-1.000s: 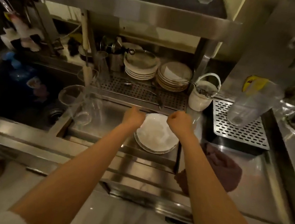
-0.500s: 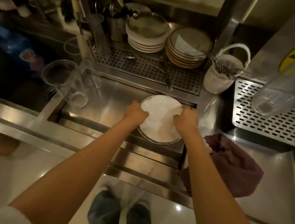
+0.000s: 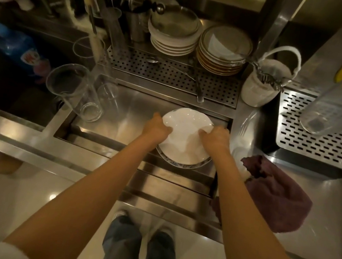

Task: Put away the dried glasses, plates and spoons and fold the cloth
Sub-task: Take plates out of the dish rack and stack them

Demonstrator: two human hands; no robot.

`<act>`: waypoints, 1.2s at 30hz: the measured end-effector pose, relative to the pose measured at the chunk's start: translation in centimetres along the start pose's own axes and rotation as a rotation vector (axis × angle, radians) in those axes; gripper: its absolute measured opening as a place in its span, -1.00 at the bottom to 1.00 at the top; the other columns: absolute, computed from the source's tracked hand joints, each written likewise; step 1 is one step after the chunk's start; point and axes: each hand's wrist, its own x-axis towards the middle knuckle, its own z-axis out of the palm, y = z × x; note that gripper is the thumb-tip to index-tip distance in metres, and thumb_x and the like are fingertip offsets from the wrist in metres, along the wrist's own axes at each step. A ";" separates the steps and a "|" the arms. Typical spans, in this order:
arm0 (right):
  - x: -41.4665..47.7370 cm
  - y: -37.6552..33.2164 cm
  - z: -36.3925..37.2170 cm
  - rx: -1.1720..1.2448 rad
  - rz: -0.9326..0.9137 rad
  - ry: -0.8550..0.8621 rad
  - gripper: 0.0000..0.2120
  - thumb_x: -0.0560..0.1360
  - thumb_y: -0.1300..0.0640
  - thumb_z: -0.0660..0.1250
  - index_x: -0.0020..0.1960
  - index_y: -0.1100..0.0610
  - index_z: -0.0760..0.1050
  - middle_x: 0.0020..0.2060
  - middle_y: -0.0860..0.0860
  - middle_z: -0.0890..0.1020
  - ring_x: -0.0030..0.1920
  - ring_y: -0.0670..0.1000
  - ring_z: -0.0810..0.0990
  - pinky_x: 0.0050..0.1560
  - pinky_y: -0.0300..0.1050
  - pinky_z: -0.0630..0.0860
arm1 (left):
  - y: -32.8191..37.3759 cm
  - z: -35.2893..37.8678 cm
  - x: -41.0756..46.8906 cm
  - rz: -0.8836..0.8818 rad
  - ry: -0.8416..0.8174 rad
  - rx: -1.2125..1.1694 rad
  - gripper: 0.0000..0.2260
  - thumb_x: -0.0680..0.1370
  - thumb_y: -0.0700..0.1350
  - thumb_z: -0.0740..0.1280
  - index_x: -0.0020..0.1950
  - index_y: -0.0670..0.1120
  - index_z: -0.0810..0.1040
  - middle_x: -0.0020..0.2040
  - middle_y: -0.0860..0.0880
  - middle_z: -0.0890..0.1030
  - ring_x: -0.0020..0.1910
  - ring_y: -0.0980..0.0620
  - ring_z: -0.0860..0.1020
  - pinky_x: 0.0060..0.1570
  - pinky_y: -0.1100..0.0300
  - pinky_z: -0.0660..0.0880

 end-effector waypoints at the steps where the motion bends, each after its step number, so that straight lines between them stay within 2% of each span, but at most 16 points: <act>1: 0.0 0.0 0.0 0.015 0.011 -0.001 -0.49 0.54 0.06 0.25 0.36 0.32 0.23 0.29 0.23 0.33 0.25 0.21 0.41 0.22 0.02 0.41 | 0.0 0.0 0.1 -0.003 -0.001 -0.008 -0.59 0.53 -0.14 0.30 0.32 -0.20 0.28 0.27 -0.21 0.45 0.22 -0.21 0.45 0.08 -0.01 0.43; 5: -0.1 -0.2 -0.1 0.130 0.079 0.000 -0.47 0.50 0.08 0.30 0.34 0.29 0.22 0.28 0.22 0.40 0.23 0.22 0.45 0.13 0.03 0.45 | -0.1 -0.1 0.1 -0.018 -0.005 -0.026 -0.58 0.51 -0.14 0.32 0.32 -0.19 0.28 0.26 -0.19 0.45 0.21 -0.20 0.45 0.03 0.02 0.42; 9: -0.4 -0.3 0.0 0.207 0.112 0.014 -0.49 0.47 0.11 0.34 0.31 0.25 0.24 0.25 0.21 0.45 0.22 0.22 0.46 0.10 0.03 0.47 | -0.2 -0.3 0.2 -0.032 -0.002 -0.058 -0.56 0.50 -0.13 0.33 0.33 -0.18 0.29 0.27 -0.18 0.45 0.22 -0.19 0.45 0.08 -0.02 0.44; 16: -1.3 -0.3 0.4 0.305 0.067 0.041 -0.53 0.40 0.13 0.40 0.22 0.25 0.32 0.18 0.20 0.49 0.14 0.18 0.51 -0.14 -0.10 0.40 | -1.0 -0.8 -0.2 -0.071 0.049 -0.128 -0.53 0.49 -0.16 0.35 0.35 -0.16 0.30 0.28 -0.18 0.44 0.22 -0.21 0.44 0.04 -0.04 0.44; 20: -2.1 -1.1 0.1 0.354 0.044 0.061 -0.54 0.36 0.11 0.43 0.17 0.25 0.38 0.15 0.18 0.51 0.10 0.17 0.52 -0.14 -0.10 0.43 | -1.0 -1.7 -0.9 -0.087 0.096 -0.193 -0.53 0.48 -0.16 0.37 0.34 -0.19 0.30 0.28 -0.19 0.44 0.23 -0.21 0.44 0.01 0.00 0.41; 25: -3.4 -3.2 -1.4 0.417 -0.013 0.081 -0.54 0.34 0.10 0.44 0.14 0.23 0.38 0.15 0.16 0.50 0.12 0.17 0.51 -0.03 -0.01 0.48 | -0.1 -3.9 -2.6 -0.033 0.190 -0.329 -0.55 0.45 -0.19 0.40 0.29 -0.21 0.37 0.25 -0.19 0.48 0.16 -0.17 0.47 -0.02 0.05 0.41; 28: -4.6 -5.1 -2.7 0.488 -0.056 0.082 -0.54 0.34 0.10 0.44 0.14 0.22 0.36 0.12 0.13 0.49 0.12 0.13 0.49 0.02 -0.01 0.48 | 1.0 -6.0 -4.1 0.027 0.233 -0.429 -0.56 0.43 -0.21 0.42 0.28 -0.20 0.41 0.23 -0.16 0.50 0.04 -0.08 0.47 -0.04 0.11 0.41; 31: -6.2 -6.6 -3.8 0.655 -0.088 0.056 -0.60 0.33 0.13 0.44 0.08 0.16 0.34 0.03 0.07 0.45 0.05 0.09 0.47 -0.02 0.00 0.47 | 2.4 -8.1 -5.8 0.079 0.242 -0.526 -0.53 0.43 -0.20 0.42 0.30 -0.16 0.39 0.18 -0.13 0.49 -0.03 -0.03 0.44 -0.11 0.12 0.43; 34: -8.0 -8.1 -4.7 0.806 -0.124 0.013 -0.65 0.33 0.17 0.42 0.00 0.12 0.30 -0.03 0.04 0.45 -0.06 0.04 0.47 -0.19 -0.09 0.45 | 3.5 -10.1 -8.0 0.130 0.266 -0.608 -0.52 0.43 -0.19 0.41 0.32 -0.11 0.35 0.06 -0.04 0.40 -0.11 0.02 0.42 -0.30 0.22 0.39; 36: -9.0 -9.2 -5.4 0.875 -0.144 -0.016 -0.66 0.34 0.20 0.40 0.02 0.12 0.31 0.00 0.05 0.46 -0.09 0.02 0.48 -0.24 -0.14 0.46 | 4.0 -11.4 -9.2 0.165 0.275 -0.631 -0.54 0.43 -0.20 0.41 0.29 -0.09 0.36 0.03 -0.02 0.39 -0.05 -0.03 0.43 -0.18 0.14 0.43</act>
